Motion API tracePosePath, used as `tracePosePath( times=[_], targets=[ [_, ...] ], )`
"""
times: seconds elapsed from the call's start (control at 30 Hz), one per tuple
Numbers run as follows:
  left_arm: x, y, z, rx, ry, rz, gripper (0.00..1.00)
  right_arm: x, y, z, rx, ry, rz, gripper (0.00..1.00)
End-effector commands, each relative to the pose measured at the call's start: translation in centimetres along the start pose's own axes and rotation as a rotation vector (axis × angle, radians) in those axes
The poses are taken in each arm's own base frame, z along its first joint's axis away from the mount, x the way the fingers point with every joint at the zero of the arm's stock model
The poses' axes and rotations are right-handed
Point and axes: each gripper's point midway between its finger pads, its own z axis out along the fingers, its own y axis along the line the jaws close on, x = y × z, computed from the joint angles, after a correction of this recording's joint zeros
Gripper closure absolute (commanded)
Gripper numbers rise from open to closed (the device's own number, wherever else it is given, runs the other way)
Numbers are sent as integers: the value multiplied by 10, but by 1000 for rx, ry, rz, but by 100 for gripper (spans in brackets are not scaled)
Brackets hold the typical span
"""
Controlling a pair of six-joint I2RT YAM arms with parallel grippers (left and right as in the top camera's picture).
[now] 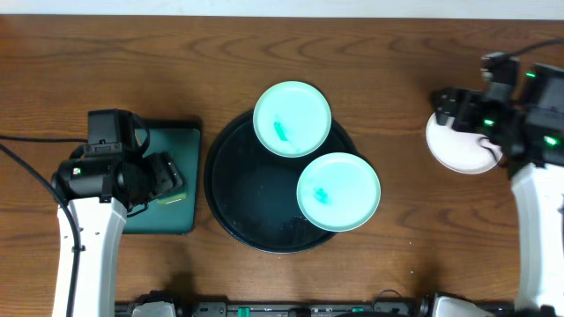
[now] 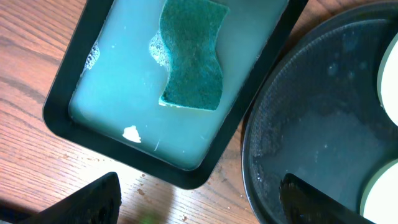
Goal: Clean dirty plates on tray and stack at the side
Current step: 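Lower the white plate onto the table and open the right gripper, then reach the right gripper back and grip the upper green plate's rim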
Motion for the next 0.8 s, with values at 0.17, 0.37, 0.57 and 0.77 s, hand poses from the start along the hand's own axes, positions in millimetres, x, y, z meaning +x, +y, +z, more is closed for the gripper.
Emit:
tracePosePath(
  times=[0.17, 0.37, 0.57, 0.77],
  targets=[
    [-3, -2, -2, 2, -6, 5, 18, 42, 53, 108, -178, 167, -149, 24],
    [-3, -2, -2, 1, -6, 5, 18, 66, 90, 165, -280, 195, -197, 25],
    [-3, -2, -2, 1, -6, 5, 18, 89, 113, 197, -326, 228, -180, 27],
    [-3, -2, -2, 1, -6, 5, 18, 114, 111, 226, -298, 276, -106, 27]
  ],
)
